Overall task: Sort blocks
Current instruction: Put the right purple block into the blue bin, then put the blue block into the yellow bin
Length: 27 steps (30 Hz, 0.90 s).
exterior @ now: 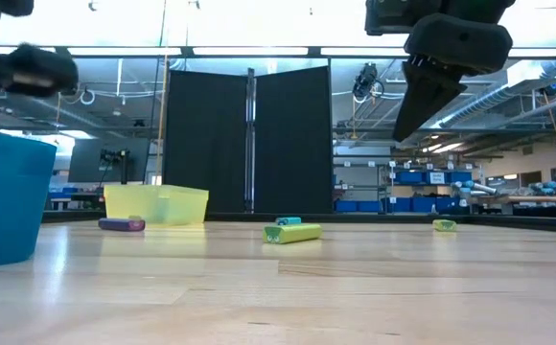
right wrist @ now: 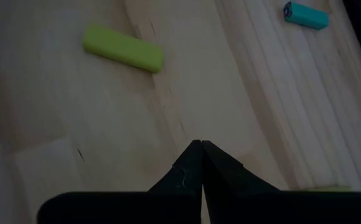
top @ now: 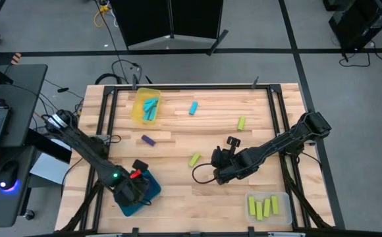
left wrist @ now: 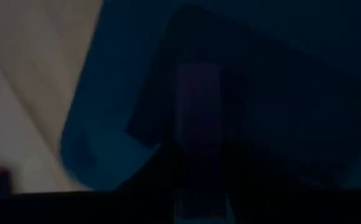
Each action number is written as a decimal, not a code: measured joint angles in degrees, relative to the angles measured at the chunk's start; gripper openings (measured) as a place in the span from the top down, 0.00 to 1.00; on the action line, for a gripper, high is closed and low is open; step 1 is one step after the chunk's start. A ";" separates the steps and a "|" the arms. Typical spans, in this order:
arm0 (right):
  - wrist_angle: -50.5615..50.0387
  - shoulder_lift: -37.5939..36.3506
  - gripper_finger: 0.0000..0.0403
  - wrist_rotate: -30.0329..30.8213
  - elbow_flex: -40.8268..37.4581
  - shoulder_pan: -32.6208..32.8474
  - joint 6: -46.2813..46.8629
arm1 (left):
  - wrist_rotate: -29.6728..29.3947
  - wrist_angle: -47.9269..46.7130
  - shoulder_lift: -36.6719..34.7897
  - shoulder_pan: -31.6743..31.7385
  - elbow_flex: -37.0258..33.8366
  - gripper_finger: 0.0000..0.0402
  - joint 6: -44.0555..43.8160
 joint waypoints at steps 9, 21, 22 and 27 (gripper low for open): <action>0.23 0.00 0.96 -0.94 0.00 -0.11 0.00 | 2.15 8.75 0.00 0.01 -4.76 0.74 -3.57; 1.98 0.00 0.96 -1.97 0.00 -0.01 -0.96 | 1.61 9.61 -0.02 -0.81 -4.55 0.45 -11.61; 1.95 0.00 0.96 -1.96 0.00 0.07 -0.98 | 1.38 9.42 -0.02 -1.07 -4.49 0.46 -12.49; 1.98 0.00 0.97 -1.99 0.00 0.23 -1.05 | -0.54 4.23 -0.11 -3.00 0.38 0.55 -15.90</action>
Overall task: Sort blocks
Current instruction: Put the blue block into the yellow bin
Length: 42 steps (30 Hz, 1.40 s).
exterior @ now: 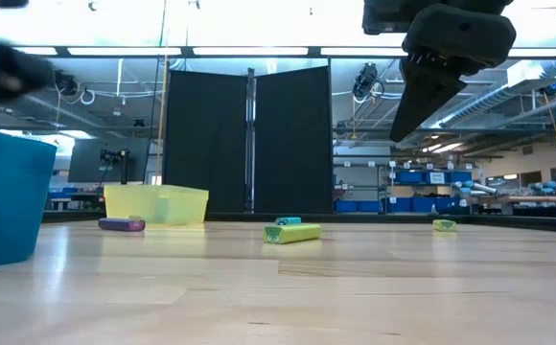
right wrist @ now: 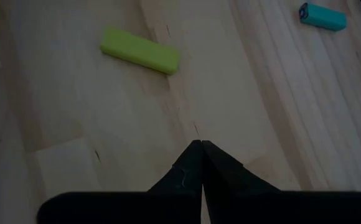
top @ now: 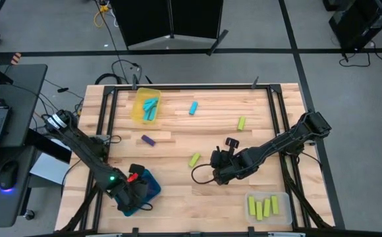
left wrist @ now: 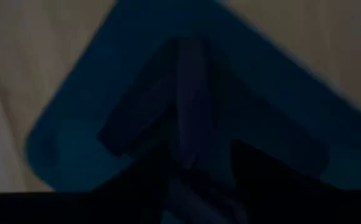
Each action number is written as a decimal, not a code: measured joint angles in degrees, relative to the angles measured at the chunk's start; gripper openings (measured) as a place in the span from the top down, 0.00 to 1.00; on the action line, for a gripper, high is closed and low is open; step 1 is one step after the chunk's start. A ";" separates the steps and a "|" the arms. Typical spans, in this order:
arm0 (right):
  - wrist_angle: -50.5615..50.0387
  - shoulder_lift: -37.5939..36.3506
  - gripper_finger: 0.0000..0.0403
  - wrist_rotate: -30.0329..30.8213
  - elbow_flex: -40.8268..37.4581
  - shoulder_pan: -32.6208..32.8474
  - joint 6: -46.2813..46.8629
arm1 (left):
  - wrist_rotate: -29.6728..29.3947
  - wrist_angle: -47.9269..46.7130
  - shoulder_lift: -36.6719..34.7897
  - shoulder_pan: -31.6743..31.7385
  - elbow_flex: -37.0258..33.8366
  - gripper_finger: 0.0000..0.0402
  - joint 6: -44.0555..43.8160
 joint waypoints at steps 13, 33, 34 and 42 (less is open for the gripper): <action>16.34 0.04 0.98 3.99 -6.22 -2.04 -8.89 | -16.12 -4.40 -0.42 14.30 9.59 0.98 10.98; 44.55 -17.82 0.98 4.49 -31.61 -9.16 -10.22 | 3.66 30.81 1.89 64.05 6.24 0.98 19.36; 45.14 -18.55 0.98 4.50 -32.02 -9.16 -10.58 | 5.11 31.73 2.68 65.60 6.26 0.97 19.38; 46.29 -19.59 0.98 4.50 -32.50 -9.72 -12.71 | 12.00 34.22 14.30 69.21 11.61 0.89 19.34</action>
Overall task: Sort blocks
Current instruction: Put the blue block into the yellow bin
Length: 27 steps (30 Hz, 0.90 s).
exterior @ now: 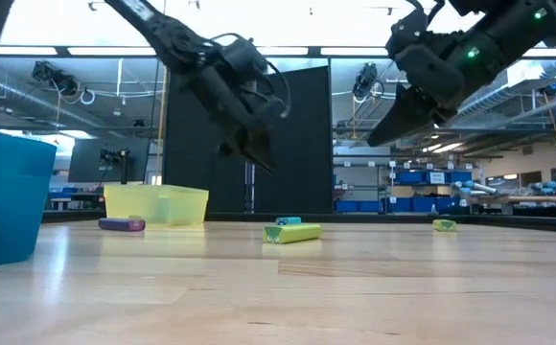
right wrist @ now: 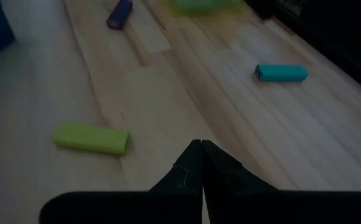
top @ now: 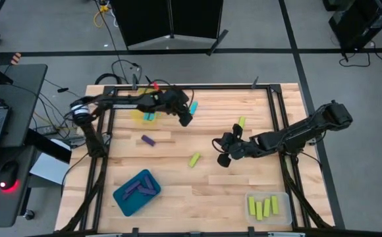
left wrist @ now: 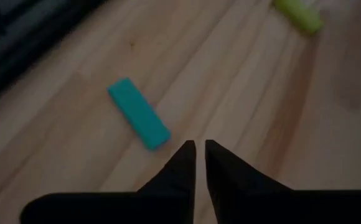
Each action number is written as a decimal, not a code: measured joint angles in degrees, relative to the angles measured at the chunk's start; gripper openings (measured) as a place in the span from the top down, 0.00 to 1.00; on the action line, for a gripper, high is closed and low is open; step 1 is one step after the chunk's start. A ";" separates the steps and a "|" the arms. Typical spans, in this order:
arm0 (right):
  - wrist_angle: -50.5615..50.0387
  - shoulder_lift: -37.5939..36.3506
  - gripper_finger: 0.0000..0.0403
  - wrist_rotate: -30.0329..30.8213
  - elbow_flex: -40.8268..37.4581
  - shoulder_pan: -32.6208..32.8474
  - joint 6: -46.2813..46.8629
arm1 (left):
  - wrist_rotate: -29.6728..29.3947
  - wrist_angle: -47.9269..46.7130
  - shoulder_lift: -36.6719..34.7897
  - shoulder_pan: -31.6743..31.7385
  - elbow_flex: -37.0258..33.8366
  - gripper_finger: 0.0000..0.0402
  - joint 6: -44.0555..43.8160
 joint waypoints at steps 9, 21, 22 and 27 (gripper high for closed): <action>-0.35 0.16 0.98 -0.11 0.02 -0.09 -0.39 | -7.14 -6.50 11.14 0.36 11.34 0.66 -0.07; -0.30 0.21 0.98 -0.17 0.02 -0.15 -0.80 | -7.74 -5.73 15.41 3.02 13.14 0.34 -1.96; -0.24 0.21 0.98 -0.18 0.02 -0.22 -0.81 | -7.56 -5.05 15.62 3.03 13.22 0.33 -2.01; -0.05 0.21 0.98 -0.26 0.02 -0.50 -0.81 | -7.25 -5.15 17.39 3.57 13.14 0.32 -3.22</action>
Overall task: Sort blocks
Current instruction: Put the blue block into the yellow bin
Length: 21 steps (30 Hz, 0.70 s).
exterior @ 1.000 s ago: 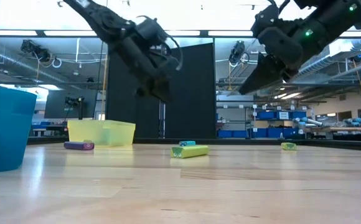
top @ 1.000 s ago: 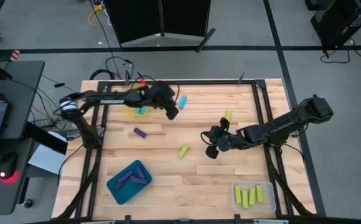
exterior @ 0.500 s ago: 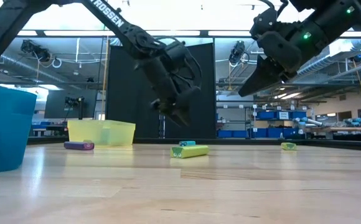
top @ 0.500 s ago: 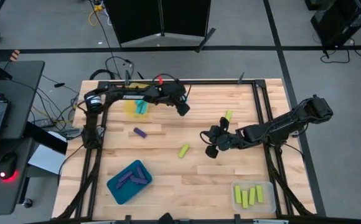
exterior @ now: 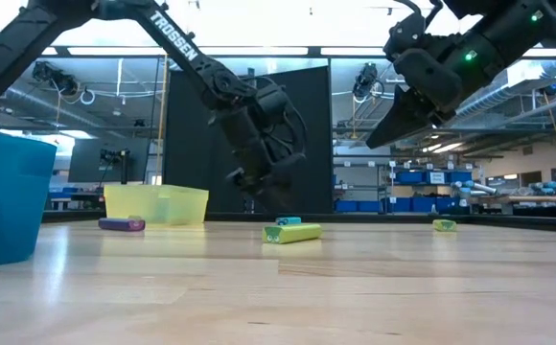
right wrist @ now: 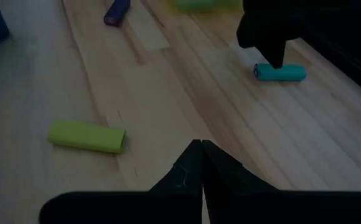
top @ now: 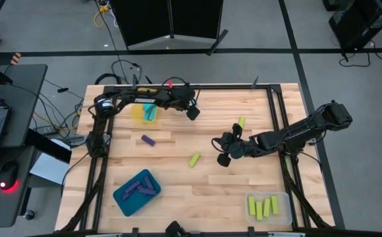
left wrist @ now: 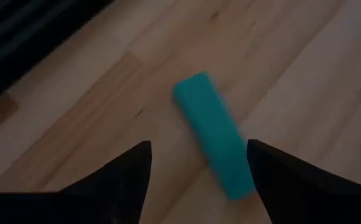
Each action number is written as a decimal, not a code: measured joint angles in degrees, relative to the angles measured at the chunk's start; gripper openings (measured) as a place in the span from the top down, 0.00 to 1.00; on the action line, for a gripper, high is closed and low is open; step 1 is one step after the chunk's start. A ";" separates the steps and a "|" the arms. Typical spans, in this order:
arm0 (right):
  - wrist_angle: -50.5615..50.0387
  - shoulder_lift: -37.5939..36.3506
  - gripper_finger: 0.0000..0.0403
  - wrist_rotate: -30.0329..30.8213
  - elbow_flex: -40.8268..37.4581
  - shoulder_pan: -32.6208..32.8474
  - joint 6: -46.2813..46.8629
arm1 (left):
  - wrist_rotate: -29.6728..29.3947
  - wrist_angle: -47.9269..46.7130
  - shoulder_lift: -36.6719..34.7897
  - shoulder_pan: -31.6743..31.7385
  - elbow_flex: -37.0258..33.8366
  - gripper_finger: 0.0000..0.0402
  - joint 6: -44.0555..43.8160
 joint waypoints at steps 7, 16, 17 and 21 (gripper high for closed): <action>0.05 0.02 0.98 -0.45 0.02 -0.11 0.01 | -0.40 0.28 1.52 -0.14 -0.02 0.32 -0.08; 0.04 0.02 0.98 -0.55 0.02 -0.16 -0.01 | -2.80 -0.66 1.53 -0.01 -0.02 0.33 4.20; 0.05 0.02 0.98 -0.55 0.02 -0.16 -0.01 | -2.97 -1.08 1.53 0.00 -0.02 0.33 5.47; 0.04 0.02 0.98 -0.55 0.02 -0.16 -0.04 | -3.11 -1.90 1.53 0.06 -0.02 0.36 11.56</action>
